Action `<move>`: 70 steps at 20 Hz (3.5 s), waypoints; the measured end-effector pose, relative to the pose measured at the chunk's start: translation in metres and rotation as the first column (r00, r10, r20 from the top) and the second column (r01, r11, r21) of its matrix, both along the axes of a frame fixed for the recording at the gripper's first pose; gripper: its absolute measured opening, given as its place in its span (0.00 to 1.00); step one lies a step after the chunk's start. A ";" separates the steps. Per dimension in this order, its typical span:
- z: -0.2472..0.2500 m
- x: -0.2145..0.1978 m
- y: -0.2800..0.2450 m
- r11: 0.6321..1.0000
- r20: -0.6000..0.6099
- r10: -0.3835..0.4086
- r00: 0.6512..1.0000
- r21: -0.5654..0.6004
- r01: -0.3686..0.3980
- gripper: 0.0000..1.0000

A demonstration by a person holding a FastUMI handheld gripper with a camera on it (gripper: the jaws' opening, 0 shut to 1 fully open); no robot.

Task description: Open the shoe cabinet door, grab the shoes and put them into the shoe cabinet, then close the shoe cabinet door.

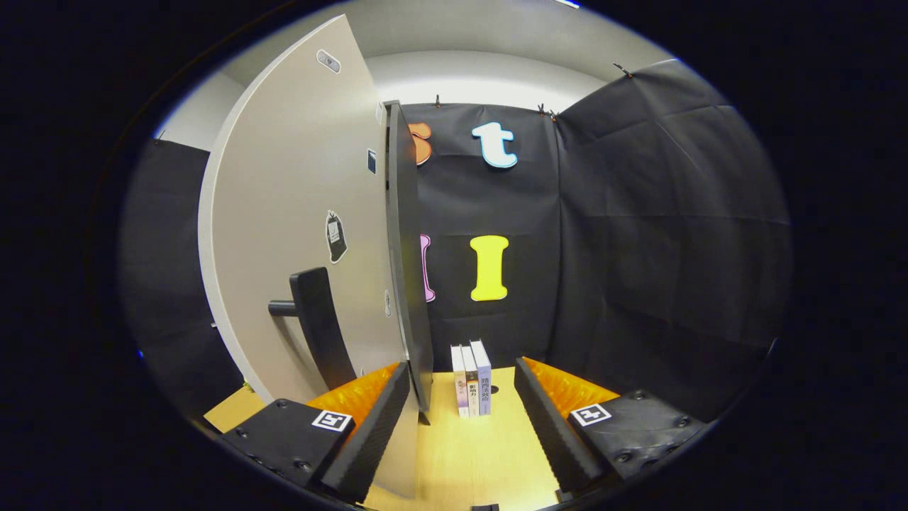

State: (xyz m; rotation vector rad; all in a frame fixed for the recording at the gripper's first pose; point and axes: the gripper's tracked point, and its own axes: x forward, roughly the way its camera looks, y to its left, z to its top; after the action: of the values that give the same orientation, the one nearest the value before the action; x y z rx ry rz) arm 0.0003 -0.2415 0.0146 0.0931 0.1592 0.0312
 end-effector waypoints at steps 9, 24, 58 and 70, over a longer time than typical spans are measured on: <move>-0.002 -0.005 0.114 0.998 -0.012 0.066 0.998 -0.025 -0.066 0.96; -0.005 0.060 0.349 0.986 0.021 0.160 0.987 -0.049 -0.159 0.99; -0.006 0.018 0.289 0.993 0.102 0.103 0.989 -0.069 -0.096 0.98; -0.009 0.021 0.301 0.992 0.084 0.056 0.995 -0.115 -0.046 0.98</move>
State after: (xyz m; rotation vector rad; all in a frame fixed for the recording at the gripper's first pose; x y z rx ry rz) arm 0.0210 0.0592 0.0054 -0.0254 0.0757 0.0770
